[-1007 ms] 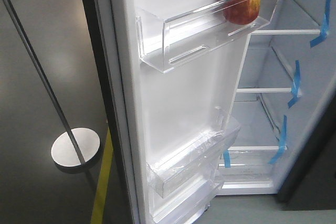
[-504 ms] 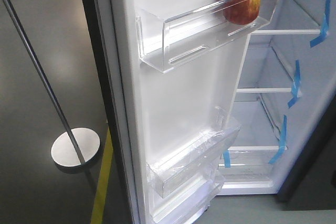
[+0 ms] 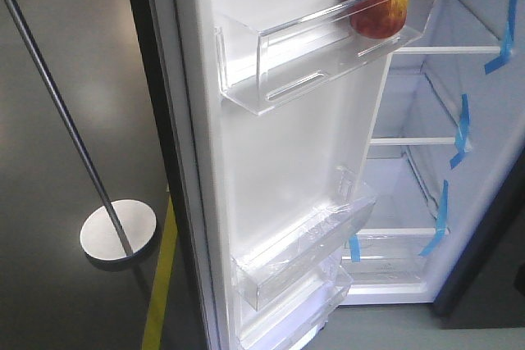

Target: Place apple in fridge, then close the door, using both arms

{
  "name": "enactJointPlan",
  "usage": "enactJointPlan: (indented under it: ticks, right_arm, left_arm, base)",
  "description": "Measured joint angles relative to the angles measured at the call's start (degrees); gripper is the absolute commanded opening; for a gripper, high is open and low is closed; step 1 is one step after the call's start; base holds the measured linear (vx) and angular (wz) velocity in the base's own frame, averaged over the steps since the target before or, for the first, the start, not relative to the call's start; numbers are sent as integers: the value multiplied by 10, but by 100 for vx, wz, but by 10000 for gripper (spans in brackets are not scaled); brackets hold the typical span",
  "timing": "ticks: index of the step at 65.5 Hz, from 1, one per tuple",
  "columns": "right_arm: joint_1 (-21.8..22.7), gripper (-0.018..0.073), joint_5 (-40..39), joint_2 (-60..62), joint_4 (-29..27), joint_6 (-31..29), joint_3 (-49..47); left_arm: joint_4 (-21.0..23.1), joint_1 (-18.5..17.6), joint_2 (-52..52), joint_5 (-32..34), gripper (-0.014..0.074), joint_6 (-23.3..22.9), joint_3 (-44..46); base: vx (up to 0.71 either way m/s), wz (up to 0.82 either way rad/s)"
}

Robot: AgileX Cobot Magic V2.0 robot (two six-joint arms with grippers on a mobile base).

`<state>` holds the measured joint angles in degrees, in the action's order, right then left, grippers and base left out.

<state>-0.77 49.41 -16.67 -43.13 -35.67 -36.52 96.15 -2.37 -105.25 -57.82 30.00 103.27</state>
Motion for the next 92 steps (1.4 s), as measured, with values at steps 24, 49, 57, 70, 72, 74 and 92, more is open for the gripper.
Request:
enactJointPlan:
  ticks: [24,49,57,70,72,74,92]
  right_arm:
    - [0,-3,-1,0,-3,0,0]
    - [0,-3,-12,0,-5,0,0]
    - [0,-3,-65,0,-5,0,0]
    - [0,-3,-219,-41,11,0,-9]
    - [0,-3,-235,-57,15,0,-15]
    - [0,-3,-254,-75,22,0,-23]
    - [0,-3,-443,-295,52,0,-126]
  left_arm:
    - [0,-70,0,-29,360,0,0]
    - [-4,-206,0,-82,360,43,0]
    - [-4,-188,0,-79,360,52,0]
    - [-4,-139,0,-65,360,55,0]
    - [-4,-128,0,-61,360,55,0]
    - [-4,-119,0,-58,360,55,0]
    - [-4,-51,0,-43,360,55,0]
  base:
    - [0,0]
    - [0,0]
    - [0,0]
    - [0,0]
    - [0,0]
    - [0,0]
    - [0,0]
